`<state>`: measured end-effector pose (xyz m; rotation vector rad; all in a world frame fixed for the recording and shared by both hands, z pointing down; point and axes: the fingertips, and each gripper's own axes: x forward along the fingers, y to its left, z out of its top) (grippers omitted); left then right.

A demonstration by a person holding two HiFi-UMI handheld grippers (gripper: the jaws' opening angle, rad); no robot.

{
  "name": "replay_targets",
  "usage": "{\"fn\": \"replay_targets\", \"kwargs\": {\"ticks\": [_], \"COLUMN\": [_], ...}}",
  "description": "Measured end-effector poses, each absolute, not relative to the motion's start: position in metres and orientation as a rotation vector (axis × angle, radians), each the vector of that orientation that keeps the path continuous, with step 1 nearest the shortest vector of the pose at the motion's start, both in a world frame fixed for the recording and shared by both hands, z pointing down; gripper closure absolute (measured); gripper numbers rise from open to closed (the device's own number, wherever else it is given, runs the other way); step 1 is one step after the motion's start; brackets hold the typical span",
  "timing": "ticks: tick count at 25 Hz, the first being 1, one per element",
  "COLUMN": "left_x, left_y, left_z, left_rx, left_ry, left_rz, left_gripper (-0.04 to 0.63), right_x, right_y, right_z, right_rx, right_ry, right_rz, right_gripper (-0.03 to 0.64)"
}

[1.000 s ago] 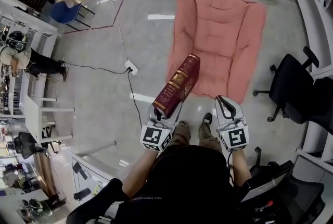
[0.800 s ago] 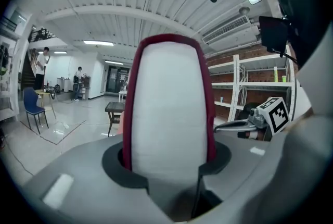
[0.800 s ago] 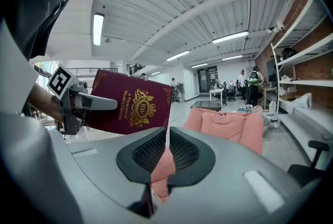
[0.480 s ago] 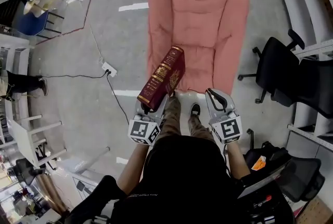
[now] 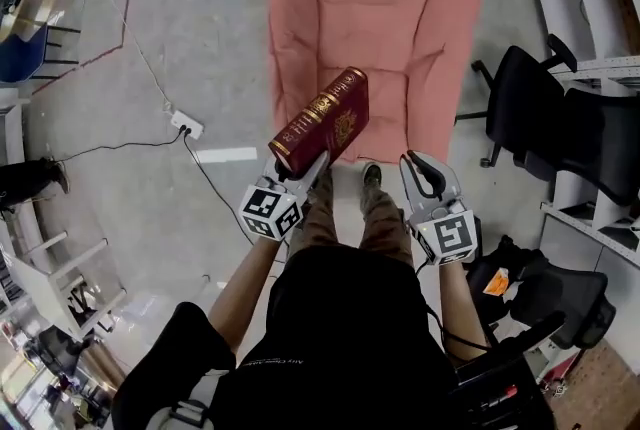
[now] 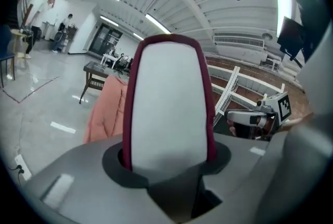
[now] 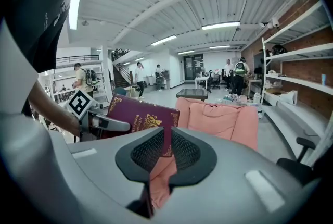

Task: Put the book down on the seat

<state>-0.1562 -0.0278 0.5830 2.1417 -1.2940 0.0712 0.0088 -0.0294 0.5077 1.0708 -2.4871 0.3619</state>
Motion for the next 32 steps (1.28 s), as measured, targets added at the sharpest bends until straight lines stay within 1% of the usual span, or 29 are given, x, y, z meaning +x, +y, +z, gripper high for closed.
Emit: {"fn": "replay_targets", "kwargs": {"ticks": [3,7,14,21,25,29,32], "left_x": [-0.161,-0.174,-0.122,-0.110,-0.104,-0.104,-0.103], "left_y": [-0.039,-0.057,-0.078,-0.102,-0.103,-0.106,-0.106], "left_z": [0.588,0.582,0.546,0.524,0.510,0.499,0.499], "left_rx": [2.118,2.110,2.185,2.230,2.200,2.135,2.024], "left_ry": [-1.246,-1.277,-1.305,-1.311,-1.323,-1.286,-1.218], "left_rz": [0.055,0.067,0.093,0.075,-0.007,-0.154,-0.313], "left_gripper": [0.373,0.373,0.373,0.373,0.373,0.373,0.373], "right_x": [0.008,-0.011,0.010,0.006,0.010,0.011,0.017], "right_y": [-0.035,-0.053,-0.067,-0.086,-0.085,-0.087,-0.091], "right_z": [0.524,0.536,0.513,0.507,0.503,0.505,0.517], "right_rx": [1.079,1.052,1.027,1.014,1.013,1.030,1.061], "right_ry": [-2.429,-2.467,-2.579,-2.623,-2.639,-2.658,-2.664], "right_rz": [0.434,0.436,0.431,0.423,0.447,0.536,0.724], "right_gripper": [0.563,0.563,0.563,0.561,0.557,0.544,0.498]}}
